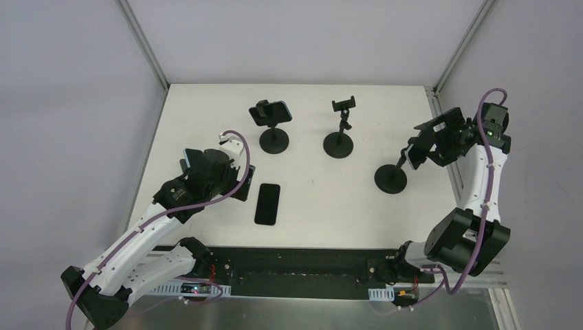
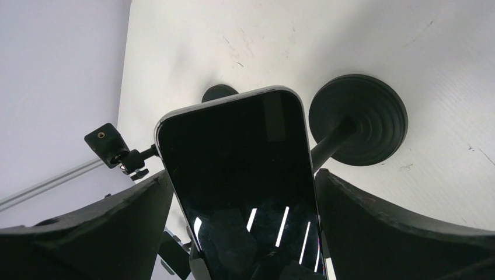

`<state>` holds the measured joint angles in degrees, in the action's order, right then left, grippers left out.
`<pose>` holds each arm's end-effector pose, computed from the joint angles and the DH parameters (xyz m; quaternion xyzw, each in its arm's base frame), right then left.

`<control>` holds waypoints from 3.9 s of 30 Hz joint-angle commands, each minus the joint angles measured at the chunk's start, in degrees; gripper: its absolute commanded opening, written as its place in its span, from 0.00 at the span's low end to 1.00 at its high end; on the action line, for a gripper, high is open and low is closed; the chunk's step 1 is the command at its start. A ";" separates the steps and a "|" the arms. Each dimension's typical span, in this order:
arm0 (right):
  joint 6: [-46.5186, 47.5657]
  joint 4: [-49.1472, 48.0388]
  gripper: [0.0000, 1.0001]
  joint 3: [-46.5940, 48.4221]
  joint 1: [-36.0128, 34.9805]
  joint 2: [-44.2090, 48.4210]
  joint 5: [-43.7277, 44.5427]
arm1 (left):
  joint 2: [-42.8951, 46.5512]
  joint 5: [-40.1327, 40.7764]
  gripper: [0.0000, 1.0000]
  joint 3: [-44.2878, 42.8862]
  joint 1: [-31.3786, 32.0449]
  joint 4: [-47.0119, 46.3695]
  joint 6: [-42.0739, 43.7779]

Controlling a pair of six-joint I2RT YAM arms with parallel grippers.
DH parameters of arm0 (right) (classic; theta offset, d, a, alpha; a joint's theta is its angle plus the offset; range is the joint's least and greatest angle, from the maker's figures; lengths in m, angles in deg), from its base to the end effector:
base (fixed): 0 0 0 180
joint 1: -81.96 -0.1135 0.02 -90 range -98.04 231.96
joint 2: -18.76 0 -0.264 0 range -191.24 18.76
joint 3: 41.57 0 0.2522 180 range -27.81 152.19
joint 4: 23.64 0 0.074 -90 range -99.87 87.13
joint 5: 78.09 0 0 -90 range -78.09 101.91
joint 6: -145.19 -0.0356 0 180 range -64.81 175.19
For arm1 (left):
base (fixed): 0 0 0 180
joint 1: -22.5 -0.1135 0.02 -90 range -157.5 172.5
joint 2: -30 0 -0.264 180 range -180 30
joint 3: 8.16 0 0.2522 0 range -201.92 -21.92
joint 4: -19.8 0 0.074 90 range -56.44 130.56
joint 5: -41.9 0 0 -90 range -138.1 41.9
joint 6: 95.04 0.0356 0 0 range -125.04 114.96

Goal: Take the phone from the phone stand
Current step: Pick up the phone stand with the phone at the center of the board.

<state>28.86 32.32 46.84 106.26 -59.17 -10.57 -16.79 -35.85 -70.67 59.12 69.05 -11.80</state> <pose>0.2678 -0.1060 0.3413 0.3214 0.8521 0.1869 0.3683 0.1431 -0.0970 0.3142 0.1769 0.8594 -0.0865 0.4718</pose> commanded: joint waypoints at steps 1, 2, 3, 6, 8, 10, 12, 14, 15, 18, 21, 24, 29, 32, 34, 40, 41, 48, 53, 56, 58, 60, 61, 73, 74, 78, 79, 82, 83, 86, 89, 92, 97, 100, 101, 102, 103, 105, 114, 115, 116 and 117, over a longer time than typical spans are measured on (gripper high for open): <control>-0.75 -1.24 0.92 -0.48 0.32 1.55 -3.52 | -0.28 -0.81 0.99 0.20 -0.63 0.37 0.70; -0.82 -1.12 0.92 -0.50 0.32 1.61 -3.86 | -0.32 -0.85 0.99 0.19 -0.64 0.40 0.78; -0.79 -0.85 0.91 -0.44 0.32 1.56 -4.15 | -0.39 -0.90 0.99 0.19 -0.61 0.45 0.78; -0.33 -0.16 0.87 -0.43 0.16 1.58 -4.47 | -0.58 -0.93 0.99 0.18 -0.66 0.46 0.82; -0.15 0.21 0.81 -0.62 0.14 1.73 -3.89 | -0.67 -1.07 0.99 0.08 -0.60 0.46 0.78; -0.13 0.25 0.73 -1.00 0.13 2.09 -3.63 | -0.76 -1.29 0.99 0.02 -0.59 0.47 0.78; -0.13 0.26 0.65 -1.24 0.05 2.43 -3.71 | -0.76 -1.56 0.99 0.00 -0.60 0.54 0.78; -0.08 0.32 0.57 -1.35 -0.03 2.73 -3.98 | -0.68 -1.82 0.99 -0.09 -0.59 0.51 0.59; -0.05 0.34 0.53 -1.41 -0.10 2.90 -4.24 | -0.63 -2.05 0.99 -0.16 -0.64 0.47 0.53; 0.18 -0.10 0.38 -1.57 -0.65 3.69 -6.48 | -0.12 -4.59 0.98 -0.53 -0.63 0.38 1.00; -0.23 -1.59 0.24 -1.82 -2.02 4.77 -10.59 | -0.25 -8.91 0.95 -1.85 -0.59 -0.15 0.36; -0.05 -2.79 0.12 -1.70 -5.32 6.88 -13.40 | 0.01 -14.78 0.93 -3.20 -0.38 -2.11 -0.77; -0.16 -7.62 0.00 -2.90 -12.35 11.42 -16.79 | 4.06 -21.22 0.93 -2.02 0.33 -11.12 -2.30; -1.38 -10.26 0.00 -3.78 -16.10 13.14 -19.29 | 5.14 -22.79 0.93 -0.77 1.22 -15.57 -3.08; -1.61 -10.51 0.00 -3.45 -18.58 13.54 -19.76 | 4.92 -22.83 0.92 -0.28 1.99 -17.14 -3.47; -1.46 -8.83 0.00 -3.06 -22.29 13.13 -15.08 | 2.05 -22.41 0.89 -0.06 4.48 -18.29 -5.30; -1.57 -8.74 0.00 -3.22 -22.42 12.82 -15.13 | 1.98 -22.10 0.89 0.01 4.99 -18.36 -5.39; -1.39 -7.93 0.00 -4.45 -22.89 11.22 -15.42 | 0.24 -21.54 0.89 3.11 9.16 -25.34 -5.32; 1.08 -3.66 0.00 -4.25 -22.83 9.11 -12.01 | -3.41 -21.86 0.89 3.47 12.22 -31.99 -2.52; 1.67 -1.23 0.00 -4.11 -22.89 7.20 -10.18 | -6.75 -22.75 0.90 1.90 13.23 -32.84 -0.96; 1.85 -0.20 0.00 -4.08 -22.88 6.40 -8.47 | -8.72 -23.54 0.90 0.96 13.53 -33.44 -0.39; 1.99 0.78 0.00 -4.11 -22.88 6.06 -5.42 | -10.37 -24.06 0.90 0.25 13.69 -34.20 0.28; 2.15 1.37 0.00 -4.02 -22.88 5.91 -3.95 | -11.02 -24.14 0.90 -0.09 13.71 -34.57 0.65; 3.85 5.53 0.47 -0.80 -22.55 3.31 4.76 | -15.48 -24.03 0.91 -1.52 13.78 -37.85 1.62; 3.72 5.53 0.51 -0.38 -22.43 2.87 4.16 | -15.28 -23.89 0.91 -1.12 13.79 -37.93 1.66; 3.02 6.18 0.65 1.72 -21.77 0.75 1.20 | -14.51 -23.34 0.91 -0.02 13.78 -38.11 1.82; 2.89 6.67 0.67 2.39 -21.67 0.19 0.84 | -14.28 -23.15 0.91 0.28 13.79 -38.12 1.91; 2.78 8.34 0.76 4.29 -21.53 -1.48 0.60 | -13.63 -22.81 0.91 0.90 13.78 -38.12 1.95; 2.73 8.90 0.79 4.86 -21.48 -2.00 0.68 | -13.40 -22.64 0.92 1.12 13.82 -38.12 2.09; 2.51 10.63 0.83 6.43 -21.48 -3.21 1.16 | -13.23 -22.36 0.92 1.29 13.81 -38.12 2.25; 2.24 11.75 0.87 7.42 -21.48 -3.92 2.28 | -13.27 -22.31 0.92 1.31 13.85 -38.12 2.28; 2.17 12.11 0.87 7.88 -21.48 -3.92 2.77 | -13.33 -22.26 0.92 1.37 13.78 -38.12 2.20; 1.86 11.44 0.83 7.79 -21.48 -3.69 3.10 | -13.32 -22.26 0.92 1.38 13.83 -38.12 2.01; 1.53 10.31 0.77 7.67 -21.39 -3.71 2.57 | -13.27 -22.25 0.92 1.48 13.81 -38.12 1.97; 1.43 9.87 0.76 7.62 -21.33 -3.76 2.30 | -13.16 -22.22 0.92 1.49 13.75 -38.12 2.01; 1.37 9.65 0.71 7.68 -21.24 -3.88 2.02 | -13.15 -22.25 0.92 1.49 13.76 -38.12 1.97; 1.39 9.44 0.66 7.72 -21.18 -3.97 1.75 | -13.09 -22.27 0.92 1.52 13.81 -38.12 1.97; 1.33 9.15 0.59 7.70 -21.05 -3.97 1.65 | -13.05 -22.15 0.92 1.55 13.78 -38.12 2.02; 6.83 8.77 0.00 7.88 -23.27 -0.52 -5.53 | -12.12 -22.46 0.92 1.88 13.85 -38.28 2.06; 7.74 8.85 0.00 8.23 -24.05 0.30 -5.78 | -11.84 -22.63 0.92 1.90 13.82 -38.36 2.18; 8.60 8.93 0.00 8.60 -25.31 1.26 -6.65 | -11.60 -22.95 0.92 1.91 13.75 -38.45 2.52; 9.22 8.95 0.00 8.92 -26.43 2.10 -7.85 | -11.31 -23.58 0.92 1.88 13.79 -38.59 2.81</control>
<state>34.74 41.72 52.35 83.57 -62.95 -10.63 -30.23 -58.12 -69.10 72.43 33.33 -10.30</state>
